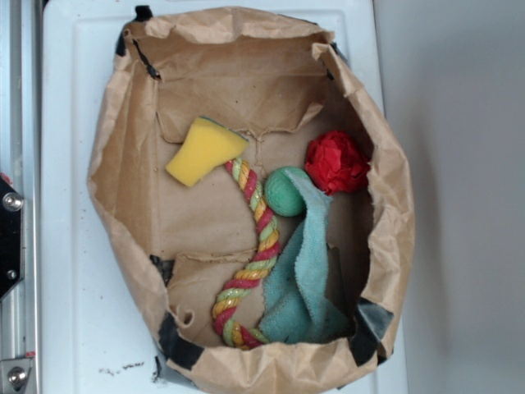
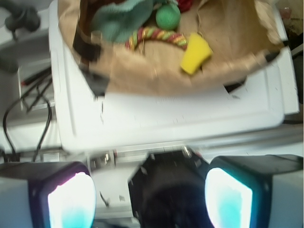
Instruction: Grab the green ball.
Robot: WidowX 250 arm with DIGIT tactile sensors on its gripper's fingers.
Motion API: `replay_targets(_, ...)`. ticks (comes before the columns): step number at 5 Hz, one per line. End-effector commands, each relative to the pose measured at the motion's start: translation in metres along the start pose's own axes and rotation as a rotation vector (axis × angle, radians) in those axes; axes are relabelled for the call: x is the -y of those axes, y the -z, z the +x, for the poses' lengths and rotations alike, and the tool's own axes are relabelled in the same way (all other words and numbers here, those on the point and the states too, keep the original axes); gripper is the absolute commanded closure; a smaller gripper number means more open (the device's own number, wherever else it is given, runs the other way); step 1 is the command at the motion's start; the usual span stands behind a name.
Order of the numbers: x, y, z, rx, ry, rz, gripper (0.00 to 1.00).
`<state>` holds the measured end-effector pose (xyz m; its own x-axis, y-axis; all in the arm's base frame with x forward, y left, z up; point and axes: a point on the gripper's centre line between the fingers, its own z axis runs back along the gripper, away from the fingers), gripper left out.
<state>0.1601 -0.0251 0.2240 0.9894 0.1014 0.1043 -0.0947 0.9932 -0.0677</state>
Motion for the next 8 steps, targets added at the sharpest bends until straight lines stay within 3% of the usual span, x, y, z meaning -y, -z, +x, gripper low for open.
replay_targets(1, -0.003, 0.014, 0.067, 0.116, 0.010, 0.013, 0.00)
replay_targets(2, -0.019, 0.034, 0.088, 0.179, 0.105, 0.023, 0.00)
replay_targets(3, -0.030, 0.047, 0.098, 0.199, 0.132, 0.034, 0.00)
replay_targets(4, -0.031, 0.054, 0.111, 0.195, 0.123, 0.001, 0.00)
replay_targets(8, -0.028, 0.050, 0.110, 0.188, 0.131, 0.012, 0.00)
